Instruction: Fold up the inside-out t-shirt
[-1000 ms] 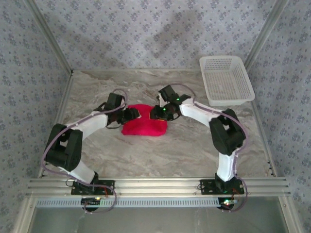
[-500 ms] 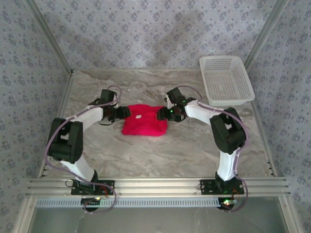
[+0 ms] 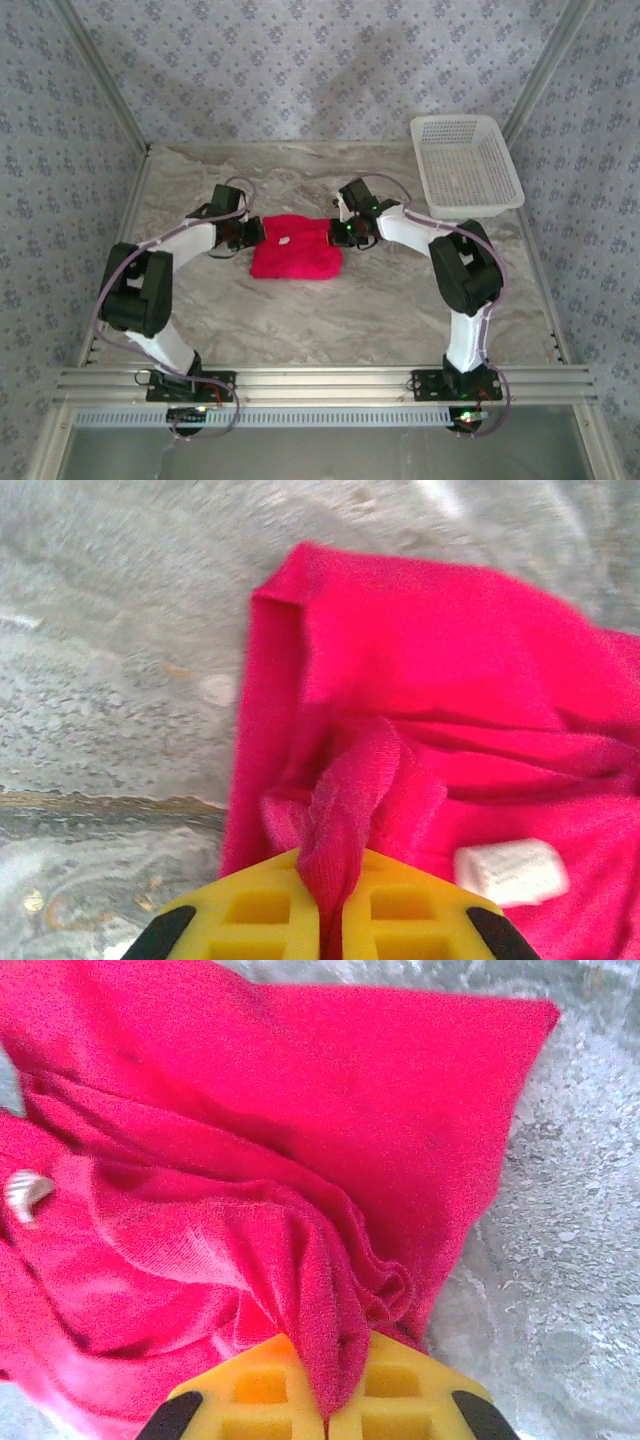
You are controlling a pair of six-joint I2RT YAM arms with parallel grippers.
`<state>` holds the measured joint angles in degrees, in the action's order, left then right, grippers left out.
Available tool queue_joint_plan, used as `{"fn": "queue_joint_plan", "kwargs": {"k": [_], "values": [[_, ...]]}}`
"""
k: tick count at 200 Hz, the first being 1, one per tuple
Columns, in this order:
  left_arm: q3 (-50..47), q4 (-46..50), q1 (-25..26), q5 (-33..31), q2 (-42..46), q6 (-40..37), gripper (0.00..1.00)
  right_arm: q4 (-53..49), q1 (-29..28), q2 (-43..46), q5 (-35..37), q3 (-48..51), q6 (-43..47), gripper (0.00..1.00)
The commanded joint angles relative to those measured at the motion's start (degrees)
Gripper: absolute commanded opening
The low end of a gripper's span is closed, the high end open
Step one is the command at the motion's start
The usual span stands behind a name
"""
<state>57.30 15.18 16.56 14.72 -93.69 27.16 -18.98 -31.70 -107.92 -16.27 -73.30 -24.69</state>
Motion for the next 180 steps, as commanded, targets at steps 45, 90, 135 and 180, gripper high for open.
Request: {"fn": "queue_joint_plan", "kwargs": {"k": [45,90,135,180], "values": [[2.44,-9.2,3.6,-4.69,4.38,-7.33,0.09,3.91,0.09,4.27,-2.56,2.81,1.73,0.0],[9.07,-13.53,-1.92,3.58,-13.3,-3.97,0.12,4.39,0.3,3.24,-3.74,2.94,2.01,0.0],[10.64,-15.21,-2.4,5.66,-18.3,-2.26,0.18,3.58,-0.19,5.79,-3.61,2.98,3.37,0.0],[8.99,-14.64,-2.49,4.78,-18.0,-3.25,0.18,10.43,0.84,11.16,6.94,7.31,0.87,0.0]]}}
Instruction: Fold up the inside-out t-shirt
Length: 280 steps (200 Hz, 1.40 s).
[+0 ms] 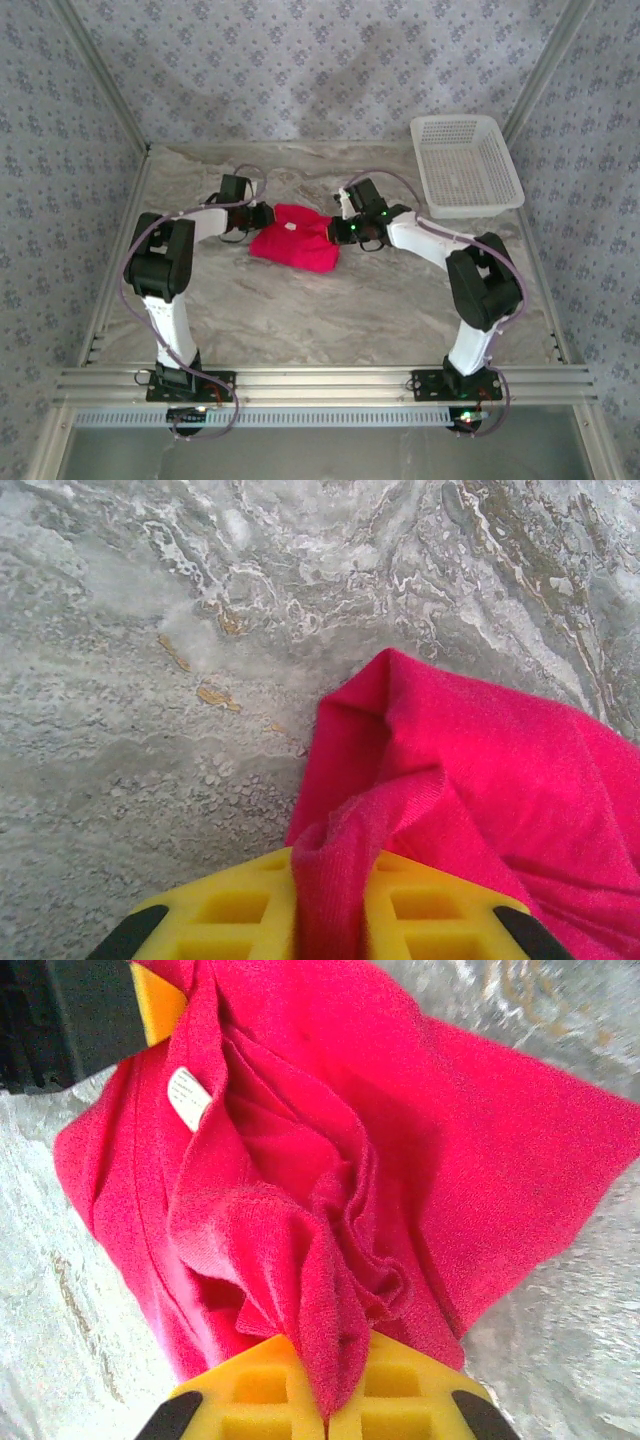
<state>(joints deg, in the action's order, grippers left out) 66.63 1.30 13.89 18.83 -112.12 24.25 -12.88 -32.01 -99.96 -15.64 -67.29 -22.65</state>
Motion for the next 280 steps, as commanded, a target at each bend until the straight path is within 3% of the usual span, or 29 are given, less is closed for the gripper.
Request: {"fn": "queue_joint_plan", "kwargs": {"k": [1,29,71,101,120,139,152,163,176,226,280], "values": [[-0.39,-0.76,0.22,0.68,0.46,-0.34,0.18,4.48,1.29,3.2,6.36,1.34,-1.34,0.0],[-1.22,-1.12,0.34,0.58,1.49,-0.21,0.18,4.55,3.3,-2.21,8.43,-0.55,-4.75,0.0],[-1.59,-0.53,0.87,-0.75,4.02,0.27,0.19,-5.27,4.19,-16.61,9.68,-10.66,-8.25,0.06],[-1.45,1.37,0.88,-4.32,6.16,0.34,0.28,-6.06,3.54,-16.05,9.91,-11.25,-8.3,0.11],[-1.06,2.94,0.72,-6.22,8.35,0.36,0.36,-10.63,3.14,-12.54,12.65,-12.71,-7.26,0.28],[-1.3,4.67,0.69,-9.7,12.25,0.53,0.49,-16.63,1.87,-8.59,18.08,-14.62,-7.31,0.56],[-2.03,5.59,0.7,-12.19,15.7,0.45,0.62,-19.25,0.42,-6.64,20.13,-15.41,-8.44,0.64],[-3.16,5.86,0.7,-14.3,18.79,0.32,0.79,-19.12,-1.4,-5.34,20.43,-14.98,-9.71,0.64],[-4.62,6.31,0.77,-16.81,22.43,0.27,0.86,-15.91,-3.47,-4.81,18.38,-13.69,-11.09,0.65],[-10.27,7.32,1.07,-17.69,32.06,1.65,0.92,1.62,-6.22,-11.11,2.46,-13.2,-16.66,0.62],[-16.57,7.09,1.23,-17.34,37.74,3.01,0.93,1.84,-3.6,-23.56,2.08,-17.15,-25.26,0.59]]}}
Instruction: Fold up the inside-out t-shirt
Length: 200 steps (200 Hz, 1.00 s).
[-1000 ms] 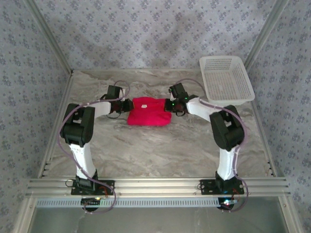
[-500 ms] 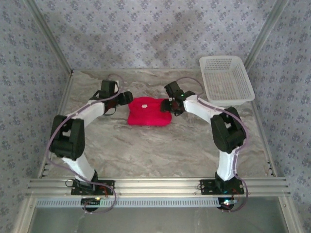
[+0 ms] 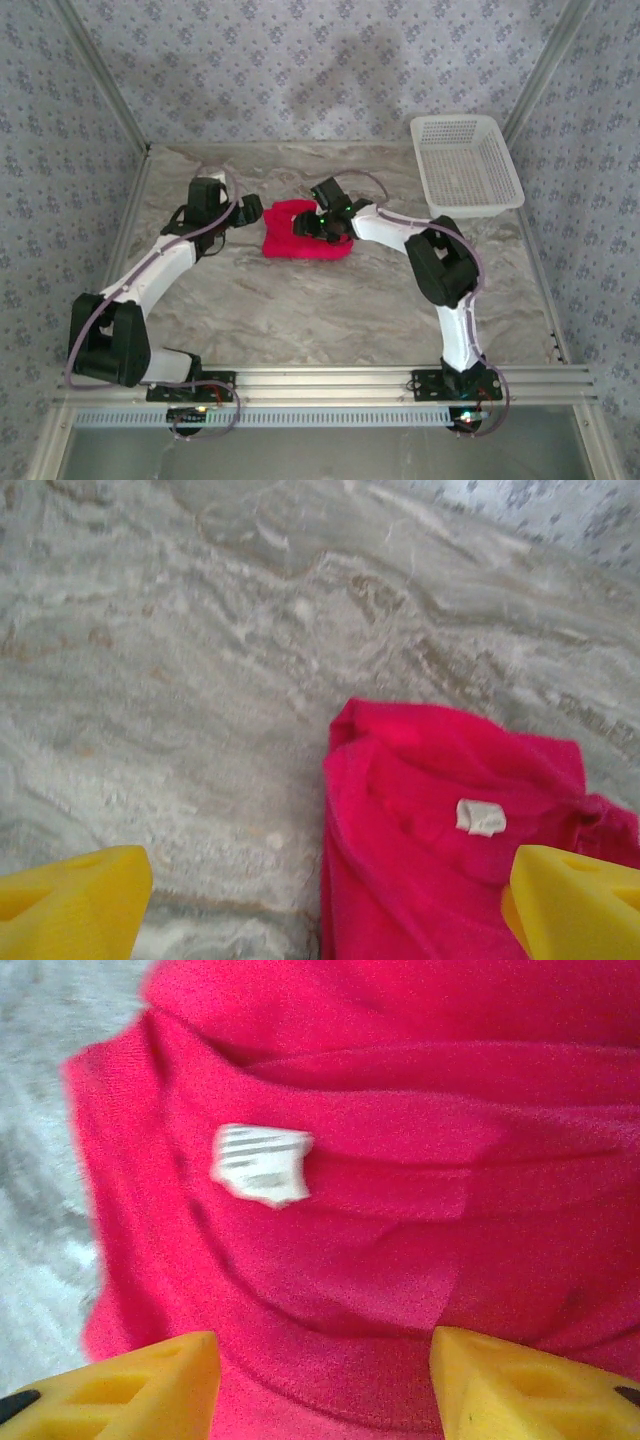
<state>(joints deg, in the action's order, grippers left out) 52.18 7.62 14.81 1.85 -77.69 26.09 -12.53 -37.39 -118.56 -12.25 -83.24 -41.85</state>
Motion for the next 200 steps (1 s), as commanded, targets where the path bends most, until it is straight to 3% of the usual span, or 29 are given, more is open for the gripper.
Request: {"fn": "queue_joint_plan", "kwargs": {"k": [1,10,15,40,86,104,138,160,182,200], "values": [[-2.24,0.75,0.31,-0.27,3.37,1.21,0.93,1.65,1.83,-5.25,-1.25,-1.25,-6.19,0.59],[-3.26,0.53,0.39,-0.03,4.3,1.58,0.93,2.4,2.5,-7.6,-0.59,-2.33,-6.95,0.58],[-3.85,0.47,0.52,0.07,4.8,1.6,0.99,2.65,2.89,-8.95,-0.21,-3.39,-7.25,0.58],[-6.65,0.76,1.42,-1.62,7.79,1.34,1.0,3.66,4.59,-16.85,1.47,-12.3,-6.34,0.58],[-12.99,-1.34,4.79,-4.1,13.54,3.44,1.0,-6.01,7.84,-37.69,-5.96,-48.15,-5.08,0.58],[-14.05,-1.11,5.73,-4.55,15.02,3.44,1.0,-6.93,7.86,-41.15,-7.68,-55.83,-5.35,0.61],[-18.14,-7.2,7.25,-5.93,16.45,4.56,1.0,-8.44,8.42,-39.52,-10.31,-60.72,-2.21,0.77],[-15.13,-3.51,7.33,-6.5,15.49,3.37,1.0,-10.25,8.51,-33.2,-13.34,-59.15,1.6,1.0],[-12.46,-0.02,7.52,-11.01,16.44,0.09,1.0,-12.37,7.71,-21.65,-13.46,-52.53,8.45,1.0],[-12.65,-1.28,7.47,-16.44,17.64,-2.42,1.0,-13.23,7.06,-8.85,-8.47,-42.18,14.81,1.0]]}}
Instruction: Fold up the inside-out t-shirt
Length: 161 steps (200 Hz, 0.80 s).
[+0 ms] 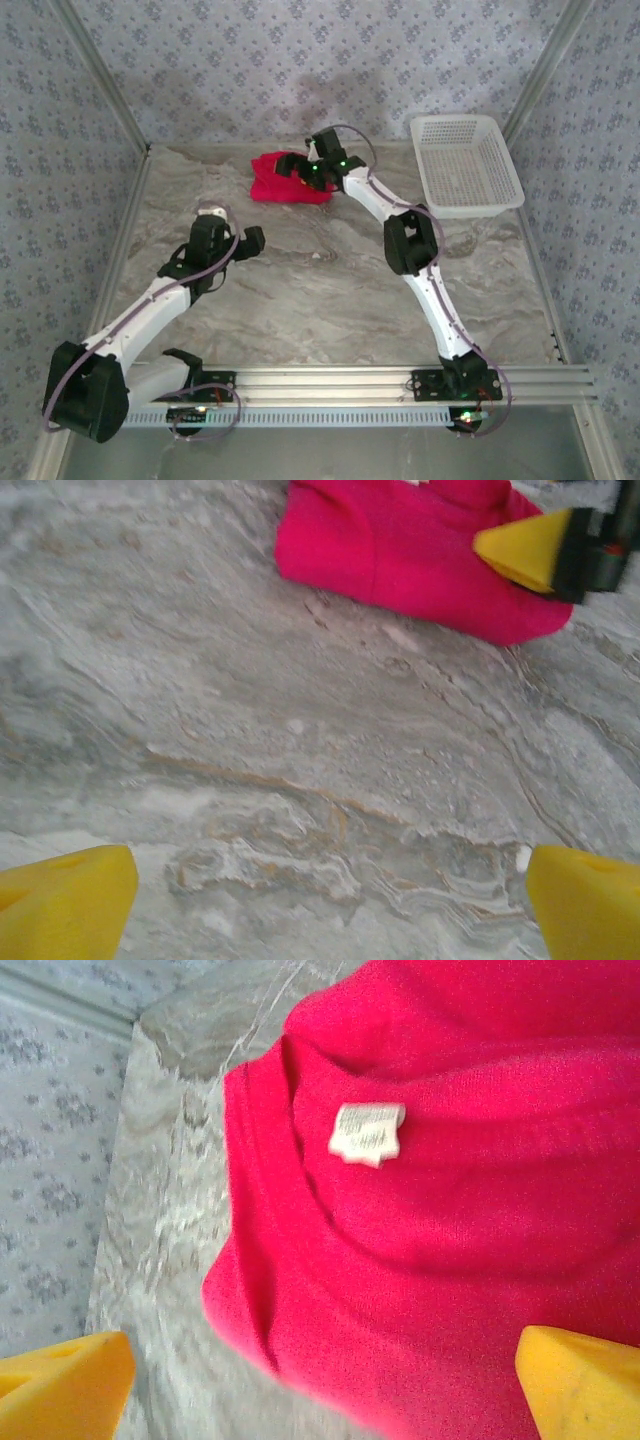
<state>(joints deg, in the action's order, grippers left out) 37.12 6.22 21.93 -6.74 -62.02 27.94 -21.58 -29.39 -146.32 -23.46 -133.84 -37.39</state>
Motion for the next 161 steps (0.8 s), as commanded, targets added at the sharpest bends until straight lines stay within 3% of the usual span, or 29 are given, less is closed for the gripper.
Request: {"fn": "queue_joint_plan", "kwargs": {"k": [1,40,60,89,123,128,161], "values": [[2.46,0.11,0.32,-8.24,1.98,-4.38,1.0,-4.04,-1.03,19.68,3.17,9.17,10.6,1.0],[4.82,-0.13,-0.23,-16.96,0.41,-7.19,1.0,9.12,-0.7,51.7,26.17,46.11,18.99,1.0],[3.17,-4.24,-1.09,-17.43,-1.44,-10.71,1.0,16.17,0.46,63.69,38.09,64.23,25.02,1.0],[-0.65,-8.51,-3.08,-18.61,-1.18,-12.95,1.0,20.72,4.26,75.31,48.26,87.0,30.64,1.0],[-5.76,-15.96,-4.53,-19.63,-2.75,-21.02,1.0,28.19,11.97,83.8,53.4,104.88,32.75,1.0],[-5.98,-16.26,-4.53,-19.69,-3.34,-21.89,1.0,25.31,13.42,85.0,54.31,105.1,30.22,1.0],[-6.36,-19.79,-4.44,-22.46,-4.94,-23.36,1.0,40.5,19.84,88.46,51.58,115.88,32.22,1.0]]}}
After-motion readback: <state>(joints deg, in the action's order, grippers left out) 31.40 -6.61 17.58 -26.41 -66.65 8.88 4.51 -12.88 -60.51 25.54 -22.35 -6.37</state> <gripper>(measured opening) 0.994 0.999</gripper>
